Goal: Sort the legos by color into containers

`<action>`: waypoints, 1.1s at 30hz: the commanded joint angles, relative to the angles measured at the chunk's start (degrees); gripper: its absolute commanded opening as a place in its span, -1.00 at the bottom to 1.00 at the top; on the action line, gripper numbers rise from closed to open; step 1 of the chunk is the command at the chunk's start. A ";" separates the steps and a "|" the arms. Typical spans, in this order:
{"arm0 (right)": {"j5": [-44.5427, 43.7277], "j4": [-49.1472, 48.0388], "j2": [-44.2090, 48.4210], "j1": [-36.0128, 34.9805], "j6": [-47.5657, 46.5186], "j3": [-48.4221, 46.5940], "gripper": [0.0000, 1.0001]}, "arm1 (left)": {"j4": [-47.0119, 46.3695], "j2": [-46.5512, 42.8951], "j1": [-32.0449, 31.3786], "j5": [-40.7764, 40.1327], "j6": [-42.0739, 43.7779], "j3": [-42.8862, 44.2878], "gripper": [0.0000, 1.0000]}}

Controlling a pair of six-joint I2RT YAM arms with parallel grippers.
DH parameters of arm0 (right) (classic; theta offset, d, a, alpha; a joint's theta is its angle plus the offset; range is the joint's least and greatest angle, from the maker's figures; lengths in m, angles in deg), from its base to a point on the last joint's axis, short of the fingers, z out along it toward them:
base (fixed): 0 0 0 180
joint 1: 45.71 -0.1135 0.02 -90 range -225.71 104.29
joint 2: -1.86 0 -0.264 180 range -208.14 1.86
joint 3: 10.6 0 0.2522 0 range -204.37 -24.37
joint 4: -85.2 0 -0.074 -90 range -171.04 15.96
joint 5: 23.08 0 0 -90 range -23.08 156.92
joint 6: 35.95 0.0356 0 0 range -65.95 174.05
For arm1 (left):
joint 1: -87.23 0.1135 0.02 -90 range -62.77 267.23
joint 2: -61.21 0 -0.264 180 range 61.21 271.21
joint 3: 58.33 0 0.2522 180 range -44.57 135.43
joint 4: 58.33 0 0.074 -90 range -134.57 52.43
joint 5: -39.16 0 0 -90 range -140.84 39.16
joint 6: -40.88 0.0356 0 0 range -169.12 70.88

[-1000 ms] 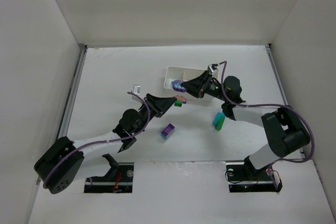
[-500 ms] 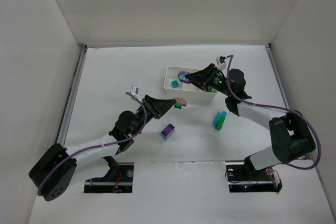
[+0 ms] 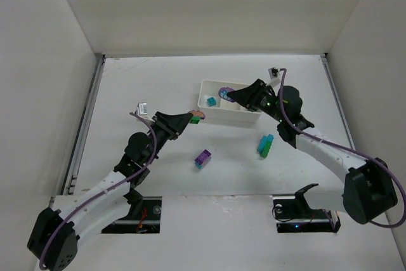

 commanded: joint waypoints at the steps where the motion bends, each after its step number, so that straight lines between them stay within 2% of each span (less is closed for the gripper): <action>1: -6.02 3.43 2.59 -1.50 -6.19 -1.54 -0.44 | 9.69 -3.31 0.55 -3.94 4.45 3.30 -0.81; 9: -15.95 8.52 4.44 -1.77 -12.35 -1.54 -0.44 | 22.18 -4.46 -0.85 -12.56 8.76 6.82 -0.81; 20: -36.43 19.34 1.98 -2.64 -23.69 -6.90 -0.45 | 22.01 -2.70 -5.43 -18.37 12.11 7.35 -0.79; 27: -39.69 19.78 2.33 -3.70 -25.27 -6.99 -0.45 | 22.01 -3.84 -5.16 -18.28 12.63 6.73 -0.79; 33: -48.21 23.21 4.26 -4.75 -28.35 -7.16 -0.46 | 21.75 -4.37 -4.90 -18.19 12.90 6.47 -0.79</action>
